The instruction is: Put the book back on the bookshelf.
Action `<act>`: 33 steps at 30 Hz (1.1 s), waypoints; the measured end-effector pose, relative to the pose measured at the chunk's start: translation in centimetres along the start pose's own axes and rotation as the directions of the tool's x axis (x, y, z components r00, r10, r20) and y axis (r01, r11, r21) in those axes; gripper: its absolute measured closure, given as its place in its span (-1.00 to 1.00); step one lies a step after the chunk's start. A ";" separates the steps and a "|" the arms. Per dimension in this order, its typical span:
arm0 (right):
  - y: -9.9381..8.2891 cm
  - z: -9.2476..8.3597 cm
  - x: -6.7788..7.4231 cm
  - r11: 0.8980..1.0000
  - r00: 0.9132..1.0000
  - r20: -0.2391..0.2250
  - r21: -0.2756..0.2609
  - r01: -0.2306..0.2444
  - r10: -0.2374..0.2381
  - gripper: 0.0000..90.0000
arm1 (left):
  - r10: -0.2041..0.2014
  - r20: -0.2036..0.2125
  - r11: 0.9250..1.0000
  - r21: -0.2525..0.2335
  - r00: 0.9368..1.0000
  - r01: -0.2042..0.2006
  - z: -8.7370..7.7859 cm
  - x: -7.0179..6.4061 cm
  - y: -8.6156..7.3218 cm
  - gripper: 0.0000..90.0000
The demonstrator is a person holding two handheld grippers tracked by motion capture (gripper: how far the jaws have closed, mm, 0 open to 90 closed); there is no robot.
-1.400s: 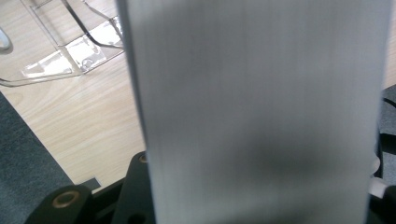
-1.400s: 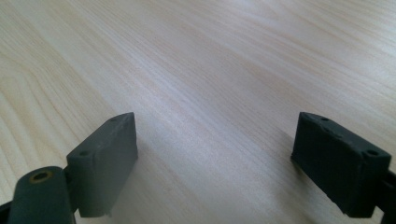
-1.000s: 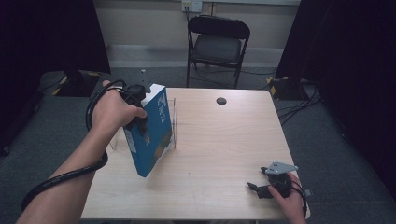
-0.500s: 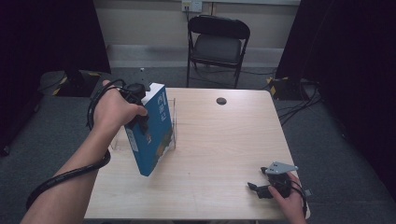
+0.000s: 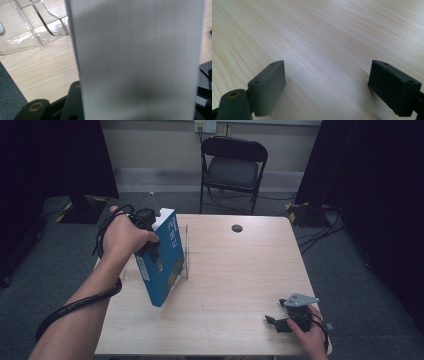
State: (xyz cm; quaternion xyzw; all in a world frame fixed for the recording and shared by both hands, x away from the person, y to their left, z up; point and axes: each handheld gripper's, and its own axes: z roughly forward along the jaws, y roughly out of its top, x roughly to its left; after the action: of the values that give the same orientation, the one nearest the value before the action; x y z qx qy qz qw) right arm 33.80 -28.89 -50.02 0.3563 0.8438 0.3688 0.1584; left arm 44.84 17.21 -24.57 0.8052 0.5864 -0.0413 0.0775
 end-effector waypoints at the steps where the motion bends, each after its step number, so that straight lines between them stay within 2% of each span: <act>1: 0.0 0.0 0.0 1.000 1.000 -0.002 0.001 0.000 0.000 -0.71 | -0.008 -0.005 1.000 -0.012 1.000 0.008 0.1 0.1 0.1 0.38; 8: 0.0 0.0 0.0 1.000 1.000 0.000 0.002 -0.001 0.001 -0.71 | -0.025 0.000 0.999 -0.024 1.000 0.025 0.4 0.3 0.5 0.38; 20: 0.0 0.0 0.0 1.000 1.000 0.001 0.001 -0.001 0.001 -0.71 | -0.043 -0.016 0.999 -0.031 0.999 0.042 1.0 0.5 1.2 0.38; 23: 0.0 0.0 0.0 1.000 1.000 -0.001 0.002 -0.001 0.001 -0.71 | -0.045 -0.004 0.998 -0.035 0.999 0.045 1.2 0.6 1.6 0.38; 28: 0.0 0.0 0.0 1.000 1.000 0.000 0.002 -0.001 0.001 -0.71 | -0.057 -0.009 0.997 -0.046 0.998 0.057 1.5 0.7 1.8 0.38; 31: 0.0 0.0 0.0 1.000 1.000 -0.001 0.001 -0.001 0.001 -0.71 | -0.070 0.000 0.995 -0.071 0.998 0.070 1.8 0.8 1.9 0.38; 33: 0.0 0.0 0.0 1.000 1.000 -0.001 0.002 -0.001 0.001 -0.71 | -0.077 0.001 0.995 -0.066 0.997 0.077 1.9 0.8 2.1 0.38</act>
State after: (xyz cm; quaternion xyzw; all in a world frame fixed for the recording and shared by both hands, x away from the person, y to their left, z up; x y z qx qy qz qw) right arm 33.79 -28.89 -50.01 0.3567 0.8441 0.3681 0.1576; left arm 47.14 17.03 -26.42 0.7791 0.6181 -0.0243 0.1019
